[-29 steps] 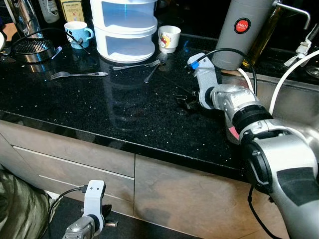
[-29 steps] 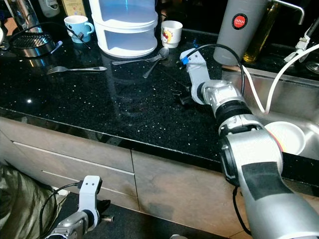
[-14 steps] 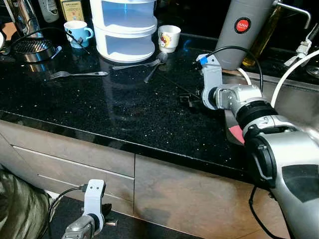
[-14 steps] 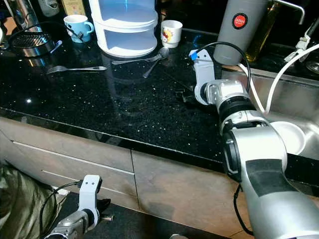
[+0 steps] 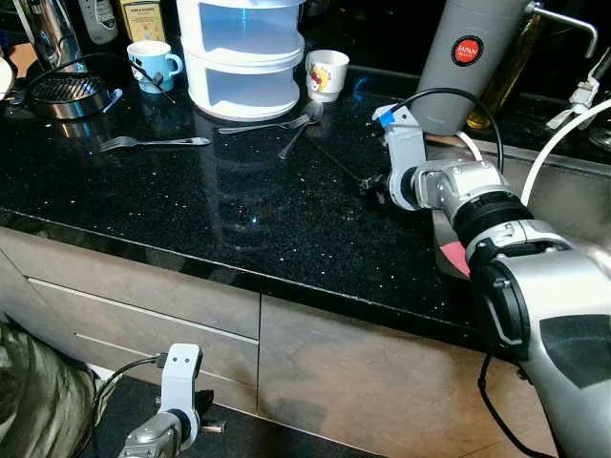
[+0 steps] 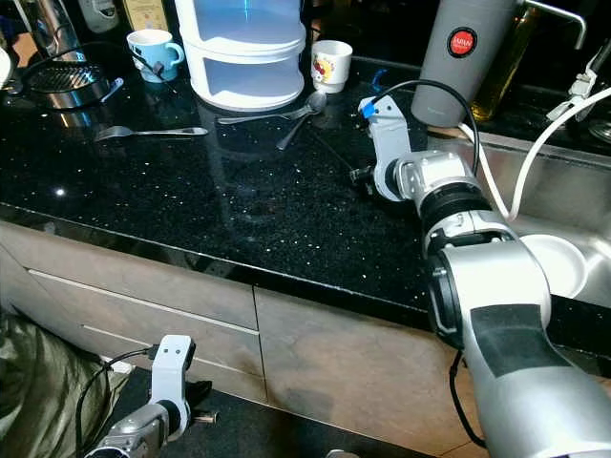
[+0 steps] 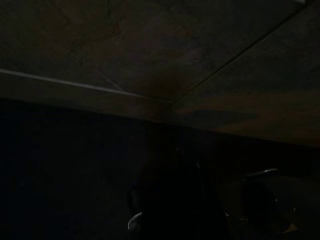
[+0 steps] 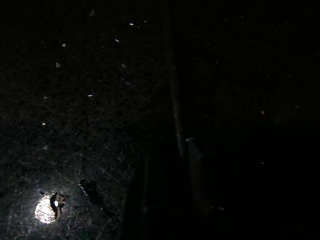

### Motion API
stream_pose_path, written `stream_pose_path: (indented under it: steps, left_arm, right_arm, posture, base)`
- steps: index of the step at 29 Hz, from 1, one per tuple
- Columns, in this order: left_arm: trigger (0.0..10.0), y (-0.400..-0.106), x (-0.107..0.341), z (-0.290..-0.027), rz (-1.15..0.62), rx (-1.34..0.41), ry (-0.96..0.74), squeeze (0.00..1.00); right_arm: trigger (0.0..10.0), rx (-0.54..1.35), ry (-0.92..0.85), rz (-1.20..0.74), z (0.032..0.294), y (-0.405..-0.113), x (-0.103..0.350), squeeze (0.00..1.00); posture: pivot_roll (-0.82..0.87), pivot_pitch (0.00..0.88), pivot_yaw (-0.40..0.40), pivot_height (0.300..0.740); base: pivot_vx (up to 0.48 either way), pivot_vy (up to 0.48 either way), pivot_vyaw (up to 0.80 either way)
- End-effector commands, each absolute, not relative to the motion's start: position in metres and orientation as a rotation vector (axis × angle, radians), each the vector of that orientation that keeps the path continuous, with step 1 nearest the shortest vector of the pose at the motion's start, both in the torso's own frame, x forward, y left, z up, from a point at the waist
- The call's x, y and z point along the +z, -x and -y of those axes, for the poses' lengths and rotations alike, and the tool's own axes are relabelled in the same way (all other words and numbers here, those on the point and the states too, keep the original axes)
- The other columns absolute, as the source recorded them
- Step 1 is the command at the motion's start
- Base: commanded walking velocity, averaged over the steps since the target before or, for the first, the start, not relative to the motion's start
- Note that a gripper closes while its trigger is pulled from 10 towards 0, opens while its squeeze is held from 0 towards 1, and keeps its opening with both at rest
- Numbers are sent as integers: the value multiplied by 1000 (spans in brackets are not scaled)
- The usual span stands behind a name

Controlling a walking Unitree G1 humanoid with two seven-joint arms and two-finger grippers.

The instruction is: Kitchen organization

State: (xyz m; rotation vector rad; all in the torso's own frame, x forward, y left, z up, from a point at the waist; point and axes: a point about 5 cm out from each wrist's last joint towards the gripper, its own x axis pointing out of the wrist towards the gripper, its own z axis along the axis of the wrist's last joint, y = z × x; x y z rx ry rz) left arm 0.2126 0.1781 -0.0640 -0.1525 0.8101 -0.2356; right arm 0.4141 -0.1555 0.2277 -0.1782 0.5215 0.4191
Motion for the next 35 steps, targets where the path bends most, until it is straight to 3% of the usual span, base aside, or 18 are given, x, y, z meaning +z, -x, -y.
stream_pose_path:
  steps: [1, 11, 20, 21, 22, 23, 27, 29, 30, 31, 35]
  left_arm:
    - [10000, -211, -65, -172, -811, -252, 155, 0]
    - [10000, -214, -64, -172, -807, -252, 154, 0]
    - [10000, -216, -63, -172, -804, -255, 151, 0]
    - [10000, -216, -62, -172, -804, -257, 150, 0]
    - [10000, -217, -62, -172, -804, -257, 150, 0]
    - [10000, -217, -62, -172, -803, -257, 150, 0]
    - [10000, -218, -62, -172, -802, -259, 148, 0]
    - [10000, -218, -62, -172, -801, -259, 149, 0]
    - [10000, -218, -61, -172, -800, -259, 149, 0]
    - [10000, -218, -61, -172, -799, -258, 149, 0]
    - [10000, -218, -61, -172, -799, -260, 148, 0]
  right_arm:
    - [0, 384, 204, -609, 166, -409, 212, 0]
    - [0, 388, 209, -630, 169, -408, 207, 0]
    - [0, 441, 9, -510, 171, -411, 225, 0]
    - [3529, 479, -55, -456, 168, -412, 233, 0]
    - [3529, 488, -76, -442, 167, -412, 235, 0]
    - [10000, 507, -107, -413, 165, -413, 240, 0]
    - [10000, 536, -148, -360, 161, -415, 251, 0]
    - [9216, 545, -146, -361, 160, -415, 251, 0]
    - [9216, 551, -146, -362, 159, -414, 251, 0]
    - [10000, 546, -114, -354, 159, -415, 251, 0]
    - [10000, 476, 20, -284, 157, -420, 251, 0]
  posture:
    - [-14, 46, -56, 740]
    - [-19, 42, -50, 740]
    - [-20, 36, -43, 740]
    - [-19, 33, -41, 740]
    - [-19, 33, -41, 740]
    - [-18, 32, -41, 740]
    - [-15, 26, -41, 740]
    - [-12, 23, -43, 740]
    - [-12, 23, -43, 740]
    - [-9, 20, -45, 740]
    - [-10, 18, -44, 740]
  base:
    - [0, 0, 0]
    - [0, 0, 0]
    - [0, 0, 0]
    - [0, 0, 0]
    - [0, 0, 0]
    - [0, 0, 0]
    - [0, 0, 0]
    - [0, 0, 0]
    - [0, 0, 0]
    - [0, 0, 0]
    - [0, 0, 0]
